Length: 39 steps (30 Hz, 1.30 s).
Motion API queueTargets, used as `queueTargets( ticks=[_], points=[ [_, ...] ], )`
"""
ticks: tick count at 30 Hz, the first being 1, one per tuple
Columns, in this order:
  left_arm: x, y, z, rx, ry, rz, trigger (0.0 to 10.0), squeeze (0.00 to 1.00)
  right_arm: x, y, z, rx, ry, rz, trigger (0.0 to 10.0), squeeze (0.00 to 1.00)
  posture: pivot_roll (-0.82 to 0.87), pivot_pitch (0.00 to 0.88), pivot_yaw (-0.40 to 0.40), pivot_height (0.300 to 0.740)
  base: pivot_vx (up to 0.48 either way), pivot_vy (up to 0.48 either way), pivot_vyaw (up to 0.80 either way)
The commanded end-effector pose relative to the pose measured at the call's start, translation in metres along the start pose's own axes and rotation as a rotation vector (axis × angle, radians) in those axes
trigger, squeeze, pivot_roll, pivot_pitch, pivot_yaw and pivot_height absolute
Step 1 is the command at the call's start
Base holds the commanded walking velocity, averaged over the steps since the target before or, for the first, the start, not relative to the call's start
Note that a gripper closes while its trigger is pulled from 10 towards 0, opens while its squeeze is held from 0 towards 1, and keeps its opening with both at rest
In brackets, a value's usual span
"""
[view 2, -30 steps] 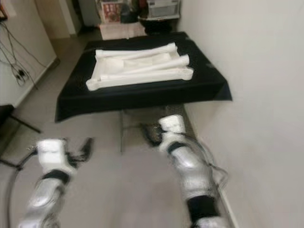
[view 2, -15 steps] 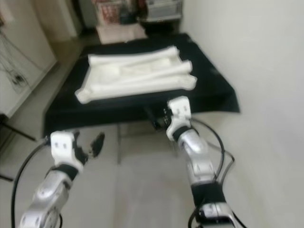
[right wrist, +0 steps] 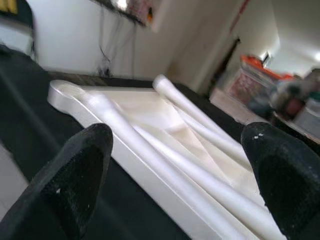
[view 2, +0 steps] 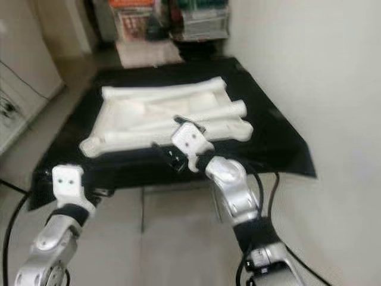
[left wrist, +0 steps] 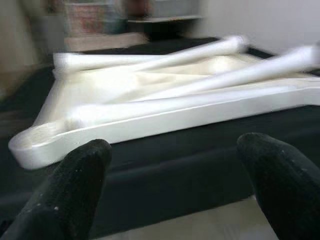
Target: Building children table
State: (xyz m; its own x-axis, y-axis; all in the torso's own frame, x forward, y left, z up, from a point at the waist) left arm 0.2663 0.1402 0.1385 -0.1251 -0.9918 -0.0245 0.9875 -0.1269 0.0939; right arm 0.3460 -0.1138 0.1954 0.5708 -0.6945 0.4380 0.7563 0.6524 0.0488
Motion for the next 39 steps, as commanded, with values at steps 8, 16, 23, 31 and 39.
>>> queueTargets(
  ticks=[8, 16, 23, 31, 39],
  points=[
    [-0.006, 0.000, 0.003, -0.005, 0.009, 0.001, 10.0, 0.00, 0.004, 0.009, 0.004, -0.038, -0.034, -0.016, 10.0, 0.00, -0.01, 0.000, 0.056, 0.740, 0.386, 0.000, 0.00],
    [-0.002, 0.004, 0.004, -0.018, 0.013, -0.011, 10.0, 0.00, 0.017, 0.010, -0.011, -0.140, -0.056, -0.062, 10.0, 0.00, -0.01, 0.000, 0.050, 0.740, 0.306, 0.000, 0.00],
    [-0.004, 0.004, 0.002, -0.034, 0.016, 0.021, 10.0, 0.00, 0.026, 0.008, -0.014, -0.210, -0.141, -0.026, 10.0, 0.00, -0.01, 0.000, 0.047, 0.740, 0.000, 0.000, 0.00],
    [-0.005, 0.000, 0.003, -0.025, 0.012, 0.014, 10.0, 0.00, 0.027, 0.003, -0.017, -0.265, -0.214, 0.060, 10.0, 0.00, -0.02, 0.000, 0.047, 0.740, 0.000, -0.055, 0.00],
    [-0.010, -0.001, -0.004, -0.088, 0.031, 0.102, 10.0, 0.00, 0.022, 0.010, 0.005, -0.231, -0.171, 0.154, 10.0, 0.00, -0.01, 0.000, 0.048, 0.740, 0.000, -0.203, 0.00]
  ],
)
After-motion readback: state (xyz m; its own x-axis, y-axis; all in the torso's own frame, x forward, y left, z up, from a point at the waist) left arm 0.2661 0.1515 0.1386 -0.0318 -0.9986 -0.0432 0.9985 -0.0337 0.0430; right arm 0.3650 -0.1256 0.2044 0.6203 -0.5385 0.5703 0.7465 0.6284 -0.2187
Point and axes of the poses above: a point about 5 cm out from each wrist's last joint towards the gripper, its own y axis pointing out of the wrist towards the gripper, its own z axis along the axis of the wrist's last joint, x = y × z, the point moved 1 cm from there along y, pointing out of the wrist towards the gripper, and after that the axes turned 6 degrees about y, right-handed, at the moved point
